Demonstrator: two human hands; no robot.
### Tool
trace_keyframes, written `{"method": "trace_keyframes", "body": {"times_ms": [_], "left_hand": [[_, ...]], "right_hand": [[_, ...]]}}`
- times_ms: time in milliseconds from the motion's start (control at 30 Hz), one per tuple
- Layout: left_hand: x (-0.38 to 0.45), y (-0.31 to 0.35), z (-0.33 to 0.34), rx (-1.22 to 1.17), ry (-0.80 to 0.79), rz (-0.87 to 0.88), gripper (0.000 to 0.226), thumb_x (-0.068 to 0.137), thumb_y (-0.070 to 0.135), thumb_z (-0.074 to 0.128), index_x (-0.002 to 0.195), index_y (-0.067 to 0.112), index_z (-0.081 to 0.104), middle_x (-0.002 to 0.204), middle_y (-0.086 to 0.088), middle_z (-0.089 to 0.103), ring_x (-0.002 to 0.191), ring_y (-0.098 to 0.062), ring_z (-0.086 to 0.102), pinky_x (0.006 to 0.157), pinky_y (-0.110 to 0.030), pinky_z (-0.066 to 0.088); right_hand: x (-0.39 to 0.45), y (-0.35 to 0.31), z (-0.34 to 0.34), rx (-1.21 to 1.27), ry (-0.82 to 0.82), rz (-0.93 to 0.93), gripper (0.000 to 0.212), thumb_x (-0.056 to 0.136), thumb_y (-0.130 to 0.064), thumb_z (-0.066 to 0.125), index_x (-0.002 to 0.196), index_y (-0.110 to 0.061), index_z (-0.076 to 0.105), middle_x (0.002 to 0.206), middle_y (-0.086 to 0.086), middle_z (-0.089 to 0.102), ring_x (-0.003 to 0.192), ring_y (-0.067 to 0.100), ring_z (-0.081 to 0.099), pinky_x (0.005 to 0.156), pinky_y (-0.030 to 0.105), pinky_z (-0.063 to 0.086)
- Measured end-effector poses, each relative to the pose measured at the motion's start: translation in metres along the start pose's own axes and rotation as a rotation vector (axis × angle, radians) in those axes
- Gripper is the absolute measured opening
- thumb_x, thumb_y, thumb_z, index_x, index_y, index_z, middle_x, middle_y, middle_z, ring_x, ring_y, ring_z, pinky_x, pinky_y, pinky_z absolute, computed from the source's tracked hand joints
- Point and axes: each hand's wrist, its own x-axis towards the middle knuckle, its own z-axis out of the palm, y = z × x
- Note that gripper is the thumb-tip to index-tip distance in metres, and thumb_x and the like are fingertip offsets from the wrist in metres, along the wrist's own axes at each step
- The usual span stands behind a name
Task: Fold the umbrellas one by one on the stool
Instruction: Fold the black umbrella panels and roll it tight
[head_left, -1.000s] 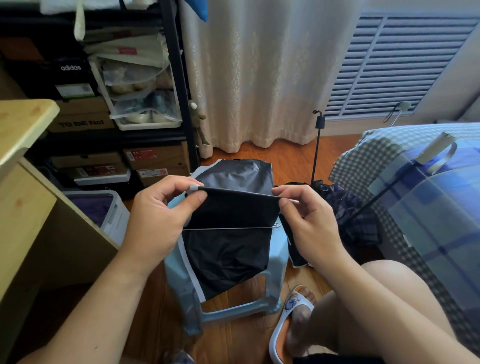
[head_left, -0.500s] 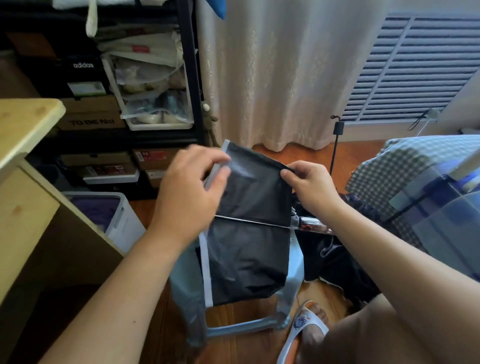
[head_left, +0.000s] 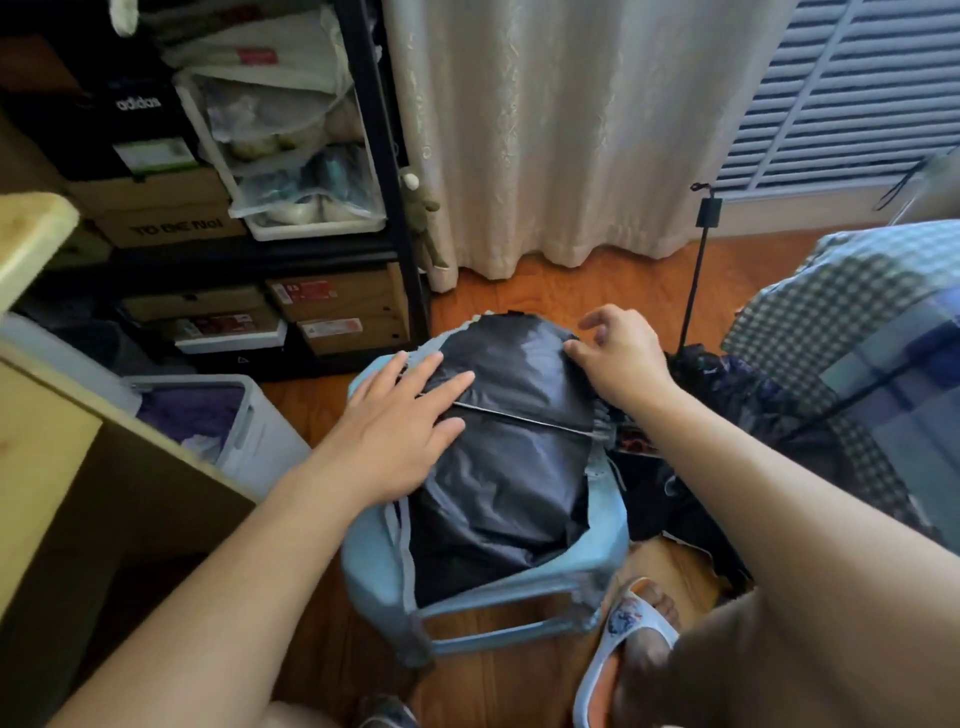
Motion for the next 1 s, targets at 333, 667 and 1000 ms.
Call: {"method": "trace_keyframes", "body": {"times_ms": [333,667,1000], "left_hand": [[-0.04,0.019,0.009,-0.335,0.248,-0.09,0.064,0.102,0.051,0.049,0.159,0.044,0.021,0.17,0.003,-0.003,0.156,-0.023,-0.003,0.126,-0.043,0.007],[-0.123,0.019,0.011,-0.565,-0.256,-0.406,0.026,0.099,0.036,0.059,0.091,0.013,0.07,0.092,-0.011,0.076,0.07,-0.018,0.066,0.059,-0.031,0.052],[-0.131,0.02,-0.004,-1.223,0.132,-0.336,0.011,0.096,0.015,0.066,0.085,0.014,0.068,0.086,-0.006,0.067,0.089,-0.021,0.061,0.086,-0.037,0.048]], "right_hand": [[-0.176,0.01,-0.051,-0.112,-0.301,-0.117,0.008,0.094,-0.017,0.064,0.091,-0.024,0.065,0.083,-0.013,0.065,0.077,0.005,0.059,0.065,0.02,0.041],[-0.181,0.022,-0.016,-0.017,-0.364,-0.096,0.048,0.092,-0.009,0.065,0.139,-0.02,0.063,0.121,-0.002,0.05,0.121,0.022,0.046,0.107,0.037,0.041],[-0.177,0.002,-0.021,0.336,-0.36,0.038,0.031,0.092,-0.014,0.066,0.064,-0.01,0.053,0.079,-0.002,0.047,0.076,0.016,0.046,0.066,0.033,0.03]]}}
